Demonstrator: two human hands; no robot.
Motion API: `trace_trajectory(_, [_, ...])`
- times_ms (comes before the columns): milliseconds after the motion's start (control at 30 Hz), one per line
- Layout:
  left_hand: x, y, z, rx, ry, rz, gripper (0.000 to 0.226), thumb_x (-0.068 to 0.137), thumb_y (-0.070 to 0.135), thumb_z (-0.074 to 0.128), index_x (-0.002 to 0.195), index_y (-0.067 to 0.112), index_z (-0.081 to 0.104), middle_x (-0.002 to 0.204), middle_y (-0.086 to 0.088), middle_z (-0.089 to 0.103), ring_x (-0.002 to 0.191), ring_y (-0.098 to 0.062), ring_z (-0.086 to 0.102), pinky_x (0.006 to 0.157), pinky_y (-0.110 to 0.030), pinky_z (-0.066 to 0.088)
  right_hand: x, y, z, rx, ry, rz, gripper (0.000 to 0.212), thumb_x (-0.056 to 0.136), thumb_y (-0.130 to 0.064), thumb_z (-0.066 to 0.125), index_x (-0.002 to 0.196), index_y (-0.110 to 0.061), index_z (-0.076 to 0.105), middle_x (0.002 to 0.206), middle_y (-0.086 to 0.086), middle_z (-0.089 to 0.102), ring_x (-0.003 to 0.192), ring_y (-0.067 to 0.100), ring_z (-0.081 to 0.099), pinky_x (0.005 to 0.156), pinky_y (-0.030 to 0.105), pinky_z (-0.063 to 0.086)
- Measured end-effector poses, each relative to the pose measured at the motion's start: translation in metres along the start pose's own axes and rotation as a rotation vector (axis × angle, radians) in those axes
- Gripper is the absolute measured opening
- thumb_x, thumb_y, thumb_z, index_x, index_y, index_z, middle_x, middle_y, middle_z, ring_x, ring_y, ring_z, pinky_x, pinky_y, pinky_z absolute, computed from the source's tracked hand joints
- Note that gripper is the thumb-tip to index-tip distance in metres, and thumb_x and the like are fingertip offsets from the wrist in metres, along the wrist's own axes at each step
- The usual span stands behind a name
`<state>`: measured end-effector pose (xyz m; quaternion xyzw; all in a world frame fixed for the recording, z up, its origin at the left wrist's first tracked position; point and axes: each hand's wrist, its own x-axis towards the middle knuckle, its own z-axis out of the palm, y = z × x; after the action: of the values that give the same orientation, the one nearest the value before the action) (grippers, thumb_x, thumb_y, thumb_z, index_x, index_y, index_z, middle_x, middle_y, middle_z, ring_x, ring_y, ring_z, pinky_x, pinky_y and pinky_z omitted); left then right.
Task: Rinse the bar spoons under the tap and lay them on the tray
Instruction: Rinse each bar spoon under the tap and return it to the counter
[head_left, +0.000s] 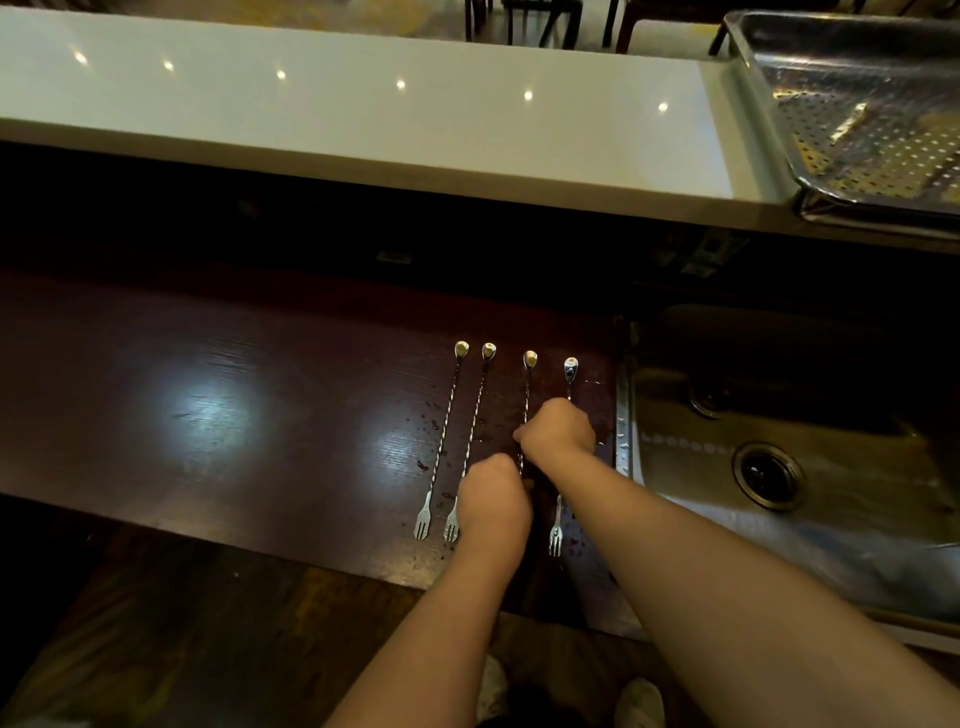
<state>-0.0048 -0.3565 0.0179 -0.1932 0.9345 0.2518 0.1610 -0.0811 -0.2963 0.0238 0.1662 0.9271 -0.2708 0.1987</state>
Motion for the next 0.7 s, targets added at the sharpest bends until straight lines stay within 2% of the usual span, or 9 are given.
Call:
trace_trajectory(200, [0.003,0.002,-0.002,-0.026,-0.007,-0.005,0.023,0.093,0.022,0.053,0.101,0.002,0.061,0.109,-0.018,0.066,0.104,-0.036,0.061,0.081,-0.04,0.047,0.001,-0.004,0.001,0.029,-0.025,0.037,0.023,0.085,-0.021,0.067,0.101,-0.005,0.066,0.108,0.014,0.069,0.099,0.032,0.066,0.067,0.03,0.045])
trace_trajectory(300, [0.004,0.002,-0.003,-0.04,-0.013,-0.01,0.023,0.093,0.021,0.052,0.101,0.001,0.061,0.109,-0.019,0.066,0.104,-0.037,0.061,0.081,-0.04,0.047,0.002,-0.004,0.0,0.076,-0.062,0.061,0.027,0.085,-0.024,0.066,0.101,-0.002,0.066,0.104,0.015,0.07,0.098,0.033,0.067,0.068,0.031,0.048])
trace_trajectory(433, [0.002,0.003,-0.006,-0.057,-0.025,-0.013,0.023,0.089,0.021,0.056,0.101,0.001,0.062,0.107,-0.019,0.066,0.102,-0.037,0.061,0.08,-0.039,0.047,0.001,-0.003,0.0,0.14,-0.065,0.06,0.023,0.083,-0.025,0.067,0.092,-0.004,0.066,0.096,0.014,0.069,0.09,0.032,0.066,0.063,0.029,0.044])
trace_trajectory(500, [0.003,0.004,-0.009,-0.039,-0.012,-0.002,0.023,0.088,0.021,0.057,0.101,0.002,0.062,0.107,-0.017,0.066,0.101,-0.035,0.061,0.079,-0.038,0.047,0.0,-0.003,-0.002,0.182,-0.059,0.05,0.02,0.083,-0.026,0.066,0.079,-0.007,0.063,0.094,0.014,0.071,0.084,0.031,0.066,0.059,0.027,0.042])
trace_trajectory(567, [0.003,0.006,-0.014,-0.021,0.009,0.012,0.023,0.088,0.021,0.057,0.099,0.002,0.061,0.105,-0.017,0.066,0.1,-0.036,0.062,0.077,-0.037,0.046,0.0,-0.004,-0.008,0.245,-0.055,0.045,0.022,0.081,-0.025,0.066,0.07,-0.007,0.06,0.089,0.015,0.072,0.08,0.03,0.068,0.058,0.028,0.047])
trace_trajectory(633, [0.004,0.012,-0.019,-0.007,0.031,0.035,0.022,0.088,0.021,0.057,0.098,0.002,0.061,0.103,-0.017,0.066,0.098,-0.036,0.062,0.073,-0.036,0.045,0.0,-0.003,-0.016,0.328,-0.042,0.041,0.021,0.078,-0.024,0.066,0.075,-0.003,0.066,0.084,0.015,0.072,0.079,0.032,0.07,0.066,0.034,0.055])
trace_trajectory(700, [0.004,0.021,-0.023,0.05,0.05,0.092,0.019,0.089,0.02,0.056,0.098,0.004,0.061,0.101,-0.015,0.067,0.095,-0.033,0.063,0.071,-0.036,0.046,0.0,0.0,-0.025,0.407,-0.012,0.043,0.02,0.076,-0.023,0.067,0.078,-0.003,0.069,0.08,0.015,0.072,0.076,0.032,0.07,0.069,0.038,0.057])
